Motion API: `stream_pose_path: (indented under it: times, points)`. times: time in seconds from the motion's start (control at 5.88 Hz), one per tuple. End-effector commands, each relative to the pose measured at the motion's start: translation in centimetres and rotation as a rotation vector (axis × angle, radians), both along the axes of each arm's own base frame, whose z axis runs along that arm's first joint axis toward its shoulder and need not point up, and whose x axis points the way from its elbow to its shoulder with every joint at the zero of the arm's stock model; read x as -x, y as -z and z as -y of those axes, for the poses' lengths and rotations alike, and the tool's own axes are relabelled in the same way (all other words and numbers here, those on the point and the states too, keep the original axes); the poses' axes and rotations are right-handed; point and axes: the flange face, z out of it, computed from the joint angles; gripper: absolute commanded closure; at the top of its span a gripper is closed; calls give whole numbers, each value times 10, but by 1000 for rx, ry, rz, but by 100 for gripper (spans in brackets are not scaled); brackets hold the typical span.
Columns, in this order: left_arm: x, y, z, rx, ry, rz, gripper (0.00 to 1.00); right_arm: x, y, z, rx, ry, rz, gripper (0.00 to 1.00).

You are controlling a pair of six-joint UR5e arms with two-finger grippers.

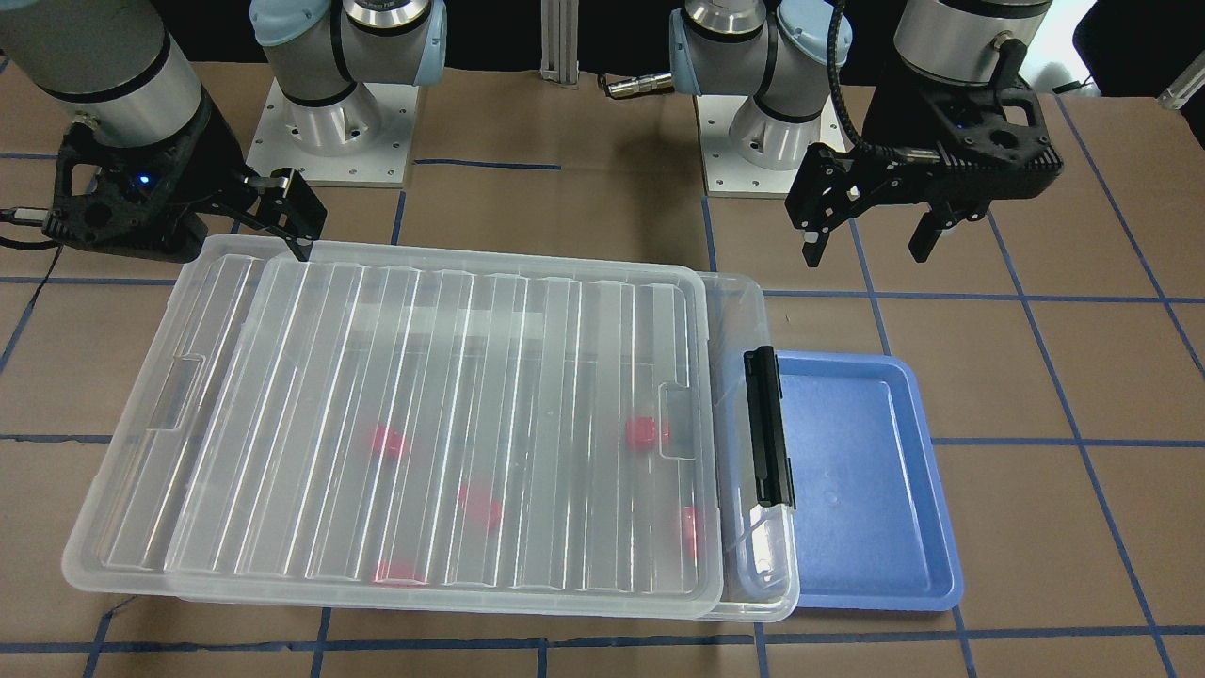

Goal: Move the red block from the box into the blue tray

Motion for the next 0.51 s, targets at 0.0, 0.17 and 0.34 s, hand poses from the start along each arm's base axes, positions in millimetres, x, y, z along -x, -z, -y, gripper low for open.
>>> stream_pose_path:
  times: [0.0, 0.17, 0.34]
  points:
    - [0, -1, 0, 2, 0, 0, 1, 0, -3, -3, 7, -1, 0, 0]
    - [0, 0, 0, 0, 1, 0, 1, 0, -2, -2, 5, -1, -3, 0]
    - [0, 0, 0, 0, 0, 0, 1, 1, 1, -1, -1, -5, -9, 0]
